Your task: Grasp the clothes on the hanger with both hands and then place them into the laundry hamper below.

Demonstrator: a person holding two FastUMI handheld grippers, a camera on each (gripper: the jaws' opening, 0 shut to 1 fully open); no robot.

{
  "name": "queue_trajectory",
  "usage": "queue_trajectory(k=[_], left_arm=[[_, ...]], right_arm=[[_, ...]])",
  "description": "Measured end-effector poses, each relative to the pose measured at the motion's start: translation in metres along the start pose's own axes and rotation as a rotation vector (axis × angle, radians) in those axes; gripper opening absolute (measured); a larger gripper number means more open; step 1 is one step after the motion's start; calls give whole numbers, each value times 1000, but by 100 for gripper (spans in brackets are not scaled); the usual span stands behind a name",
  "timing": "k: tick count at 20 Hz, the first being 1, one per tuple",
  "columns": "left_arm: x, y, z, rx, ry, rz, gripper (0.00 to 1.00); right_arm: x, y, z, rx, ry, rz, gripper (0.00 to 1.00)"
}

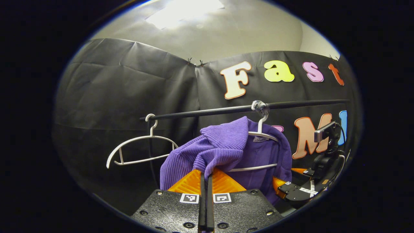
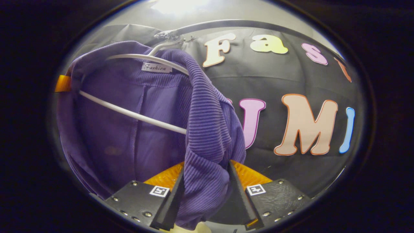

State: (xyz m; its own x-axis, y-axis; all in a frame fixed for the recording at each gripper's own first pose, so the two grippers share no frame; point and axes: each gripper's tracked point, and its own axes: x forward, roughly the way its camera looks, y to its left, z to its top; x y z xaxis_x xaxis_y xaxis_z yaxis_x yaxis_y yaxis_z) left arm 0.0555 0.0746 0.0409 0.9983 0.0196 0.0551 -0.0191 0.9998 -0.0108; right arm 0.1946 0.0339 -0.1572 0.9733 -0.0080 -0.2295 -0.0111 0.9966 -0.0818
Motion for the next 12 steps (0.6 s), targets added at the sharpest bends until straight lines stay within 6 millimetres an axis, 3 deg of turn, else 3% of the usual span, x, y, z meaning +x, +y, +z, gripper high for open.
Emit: queue_trajectory(k=[3, 5, 7, 12], left_arm=[[0, 6, 13, 1, -24, 22, 1], [0, 12, 18, 3, -31, 41, 1], [1, 19, 24, 7, -40, 61, 1], [0, 42, 34, 38, -51, 124, 2]], right_arm=[[2, -4, -3, 9, 7, -6, 34], [2, -13, -2, -6, 4, -31, 36], [-3, -19, 0, -7, 12, -61, 13], [-11, -40, 13, -4, -3, -122, 13]])
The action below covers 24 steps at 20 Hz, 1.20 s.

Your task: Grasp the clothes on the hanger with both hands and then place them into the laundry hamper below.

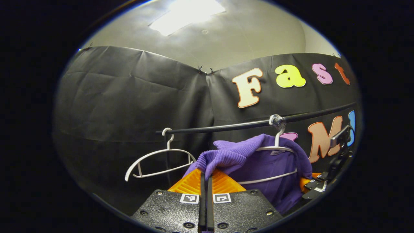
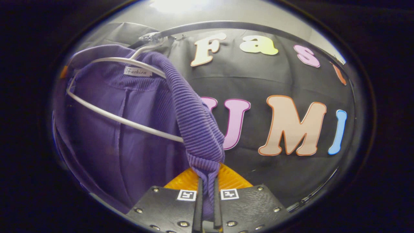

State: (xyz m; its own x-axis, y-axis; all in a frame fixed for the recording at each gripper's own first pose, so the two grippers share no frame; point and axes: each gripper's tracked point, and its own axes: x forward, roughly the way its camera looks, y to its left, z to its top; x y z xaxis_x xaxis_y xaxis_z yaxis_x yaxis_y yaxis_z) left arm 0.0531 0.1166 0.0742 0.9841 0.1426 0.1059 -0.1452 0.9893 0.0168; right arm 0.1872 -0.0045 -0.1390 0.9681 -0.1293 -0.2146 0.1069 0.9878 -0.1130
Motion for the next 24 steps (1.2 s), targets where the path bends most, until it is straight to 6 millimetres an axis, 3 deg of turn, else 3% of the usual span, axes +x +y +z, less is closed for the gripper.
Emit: queue_trajectory(k=[9, 16, 18, 24], left_arm=[[16, 31, 29, 79, -74, 50, 0], [36, 44, 41, 109, -118, 38, 0], [45, 48, 35, 108, -110, 23, 4], [60, 52, 16, 138, -105, -19, 1]], right_arm=[[-8, -44, 55, -61, -143, -105, 13], [-4, -62, 94, -114, -249, -151, 11], [-2, -65, 102, -119, -273, -161, 13], [-1, -69, 111, -130, -299, -169, 10]])
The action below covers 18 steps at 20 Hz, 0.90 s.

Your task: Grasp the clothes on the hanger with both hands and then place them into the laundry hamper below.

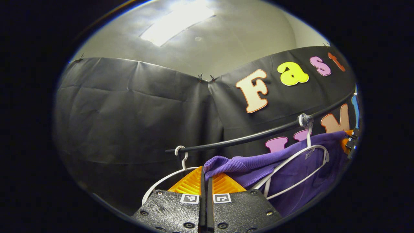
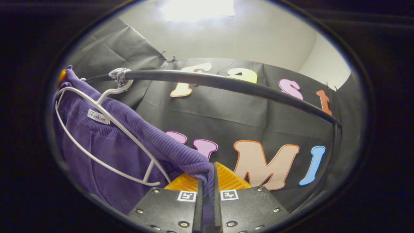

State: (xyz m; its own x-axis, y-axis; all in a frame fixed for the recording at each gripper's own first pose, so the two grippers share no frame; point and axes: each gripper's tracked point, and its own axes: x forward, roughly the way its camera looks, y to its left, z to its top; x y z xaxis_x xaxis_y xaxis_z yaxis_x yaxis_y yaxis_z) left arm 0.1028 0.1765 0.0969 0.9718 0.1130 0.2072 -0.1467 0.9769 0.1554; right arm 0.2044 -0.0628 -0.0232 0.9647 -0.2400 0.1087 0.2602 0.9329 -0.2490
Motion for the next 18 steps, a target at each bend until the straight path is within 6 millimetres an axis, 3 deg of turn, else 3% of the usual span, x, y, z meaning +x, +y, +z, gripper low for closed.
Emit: queue_trajectory(k=[10, 18], left_arm=[[15, 0, -39, -47, 33, -71, 1], [22, -7, -54, -85, 32, -96, 1]], right_arm=[[18, 8, -15, -10, 14, -1, 12], [33, 11, -25, -25, 27, -11, 13]])
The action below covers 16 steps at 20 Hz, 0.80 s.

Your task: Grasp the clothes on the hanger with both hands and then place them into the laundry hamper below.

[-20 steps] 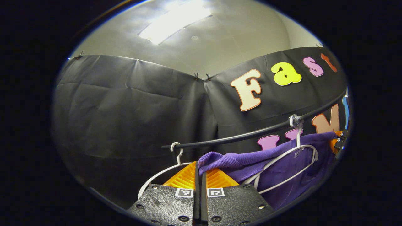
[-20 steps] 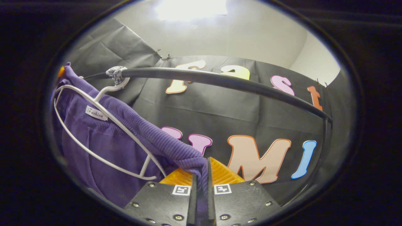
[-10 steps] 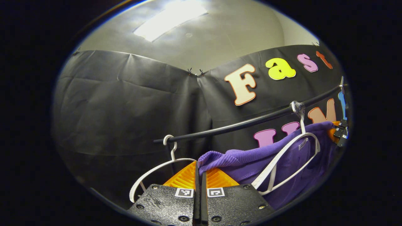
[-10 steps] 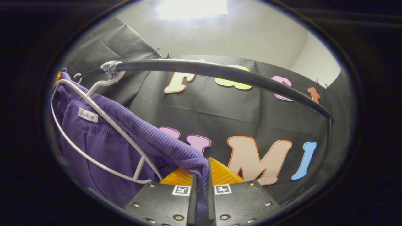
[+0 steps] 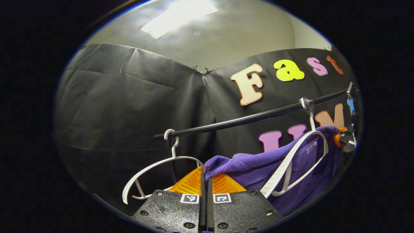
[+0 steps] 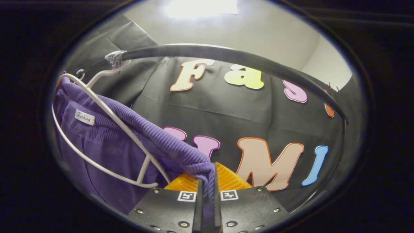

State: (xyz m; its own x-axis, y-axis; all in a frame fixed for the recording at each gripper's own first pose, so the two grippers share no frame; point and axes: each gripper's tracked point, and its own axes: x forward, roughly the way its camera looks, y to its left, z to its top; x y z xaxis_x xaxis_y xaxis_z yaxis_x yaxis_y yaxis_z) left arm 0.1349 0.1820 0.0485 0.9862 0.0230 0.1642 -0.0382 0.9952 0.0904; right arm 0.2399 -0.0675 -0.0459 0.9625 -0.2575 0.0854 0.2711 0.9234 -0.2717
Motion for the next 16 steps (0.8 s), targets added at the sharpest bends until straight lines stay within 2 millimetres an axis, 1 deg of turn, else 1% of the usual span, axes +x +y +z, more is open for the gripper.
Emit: queue_trajectory(k=[2, 4, 7, 8, 9, 11, 12, 13, 16], left_arm=[[1, 0, -6, -14, 6, -5, 0], [1, -1, -14, -26, 17, -12, 1], [-1, -3, -24, -59, 28, -23, 1], [-2, -3, -26, -68, 27, -25, 0], [-4, -4, -28, -73, 30, -27, 1], [-5, -7, -32, -90, 36, -29, 0], [-5, -8, -35, -101, 40, -33, 0], [-8, -10, -37, -108, 45, -36, 0], [-12, -12, -41, -113, 52, -29, 1]], right_arm=[[2, 0, -1, -4, 2, -2, 13], [4, 0, -3, -18, 1, -4, 13], [6, 2, -11, -36, 17, 1, 13], [6, 3, -12, -43, 16, 3, 13], [7, 3, -14, -47, 18, 5, 13], [12, 5, -23, -29, 44, 11, 13], [14, 6, -29, -17, 63, 14, 11], [14, 6, -34, -7, 78, 17, 13], [18, 7, -37, -6, 82, 16, 13]])
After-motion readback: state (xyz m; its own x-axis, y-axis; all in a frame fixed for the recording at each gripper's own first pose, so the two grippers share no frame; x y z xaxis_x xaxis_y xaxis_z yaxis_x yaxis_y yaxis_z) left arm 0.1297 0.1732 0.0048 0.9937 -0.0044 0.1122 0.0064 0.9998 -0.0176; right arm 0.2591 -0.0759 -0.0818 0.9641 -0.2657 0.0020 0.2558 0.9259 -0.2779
